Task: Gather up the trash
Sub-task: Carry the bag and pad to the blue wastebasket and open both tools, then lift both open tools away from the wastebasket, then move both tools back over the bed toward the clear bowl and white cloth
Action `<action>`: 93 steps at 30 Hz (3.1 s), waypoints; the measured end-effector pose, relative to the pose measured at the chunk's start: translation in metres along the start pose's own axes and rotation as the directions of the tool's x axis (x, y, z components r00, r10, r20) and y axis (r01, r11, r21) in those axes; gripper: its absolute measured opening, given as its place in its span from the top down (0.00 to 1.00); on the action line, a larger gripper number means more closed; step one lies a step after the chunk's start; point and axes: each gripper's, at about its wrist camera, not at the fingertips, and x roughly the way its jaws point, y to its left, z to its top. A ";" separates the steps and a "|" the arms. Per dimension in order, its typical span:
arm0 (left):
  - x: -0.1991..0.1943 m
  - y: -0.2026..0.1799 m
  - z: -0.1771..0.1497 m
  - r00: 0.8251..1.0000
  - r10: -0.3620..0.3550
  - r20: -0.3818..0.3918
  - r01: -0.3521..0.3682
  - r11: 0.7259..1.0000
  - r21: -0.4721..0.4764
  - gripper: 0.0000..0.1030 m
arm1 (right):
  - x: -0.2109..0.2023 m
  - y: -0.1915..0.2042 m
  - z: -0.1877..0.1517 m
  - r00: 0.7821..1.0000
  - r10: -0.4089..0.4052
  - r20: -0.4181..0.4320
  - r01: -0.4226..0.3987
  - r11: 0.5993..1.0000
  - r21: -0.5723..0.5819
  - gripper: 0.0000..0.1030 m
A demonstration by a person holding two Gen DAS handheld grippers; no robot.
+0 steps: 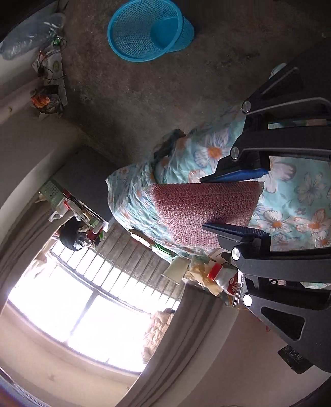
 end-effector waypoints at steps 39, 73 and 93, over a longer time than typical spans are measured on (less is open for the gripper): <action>0.348 -0.254 0.144 0.932 -0.202 -0.300 0.268 0.943 0.198 0.39 | -0.019 -0.307 0.086 0.797 -0.595 0.103 0.495 0.741 0.453 0.48; -0.144 0.132 0.007 0.948 0.042 0.314 0.033 0.973 -0.229 0.27 | -0.041 0.118 -0.066 0.970 -0.032 0.242 0.144 0.875 -0.463 0.11; -0.133 0.193 -0.033 0.955 0.068 0.289 0.022 0.955 -0.295 0.27 | 0.052 0.140 -0.109 0.987 0.033 -0.158 -0.087 0.933 -0.349 0.36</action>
